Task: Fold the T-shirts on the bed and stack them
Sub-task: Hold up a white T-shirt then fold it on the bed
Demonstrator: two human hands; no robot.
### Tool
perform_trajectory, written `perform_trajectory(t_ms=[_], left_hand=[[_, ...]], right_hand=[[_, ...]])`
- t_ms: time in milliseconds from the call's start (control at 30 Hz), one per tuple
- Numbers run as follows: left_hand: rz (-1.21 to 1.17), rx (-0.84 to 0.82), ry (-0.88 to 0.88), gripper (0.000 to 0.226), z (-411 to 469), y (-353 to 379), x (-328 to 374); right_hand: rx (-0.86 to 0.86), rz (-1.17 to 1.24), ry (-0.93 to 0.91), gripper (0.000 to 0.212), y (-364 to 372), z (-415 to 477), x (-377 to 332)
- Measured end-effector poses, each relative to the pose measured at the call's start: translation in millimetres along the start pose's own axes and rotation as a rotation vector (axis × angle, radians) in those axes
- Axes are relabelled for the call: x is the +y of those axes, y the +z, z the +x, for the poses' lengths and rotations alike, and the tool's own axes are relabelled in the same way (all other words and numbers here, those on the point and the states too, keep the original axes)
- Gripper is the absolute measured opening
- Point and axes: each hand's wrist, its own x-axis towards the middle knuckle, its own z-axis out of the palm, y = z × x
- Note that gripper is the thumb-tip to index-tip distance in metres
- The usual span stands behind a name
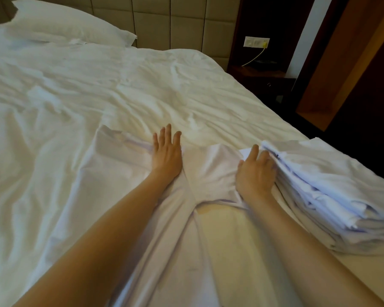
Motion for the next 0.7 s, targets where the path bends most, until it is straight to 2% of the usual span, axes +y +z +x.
perform_trajectory(t_ms=[100, 167, 233, 300, 400, 467, 600, 700], left_hand=[[-0.071, -0.036, -0.032, 0.051, -20, -13, 6], [-0.131, -0.09, -0.053, 0.055, -40, -24, 7], [-0.166, -0.165, -0.046, 0.056, -65, -35, 4], [-0.145, -0.232, -0.02, 0.055, -94, -44, -1], [-0.164, -0.279, -0.041, 0.053, -132, -58, -9], [-0.189, -0.281, -0.046, 0.053, -152, -72, -13], [-0.317, -0.273, -0.074, 0.051, -189, -102, -21], [-0.399, -0.231, -0.147, 0.038, -218, -126, -26]], right_hand=[[0.094, 0.109, -0.277, 0.052, -8, -23, -17], [-0.014, 0.131, -0.453, 0.054, -6, -42, -23], [-0.265, -0.006, -0.427, 0.052, 3, -57, -14], [-0.365, -0.063, -0.298, 0.053, 2, -67, -2], [-0.329, -0.114, -0.267, 0.058, -11, -85, 0], [-0.272, -0.052, -0.277, 0.061, -22, -103, -4], [-0.162, 0.269, -0.303, 0.04, -38, -154, -20], [-0.179, 0.448, -0.319, 0.029, -46, -189, -33]])
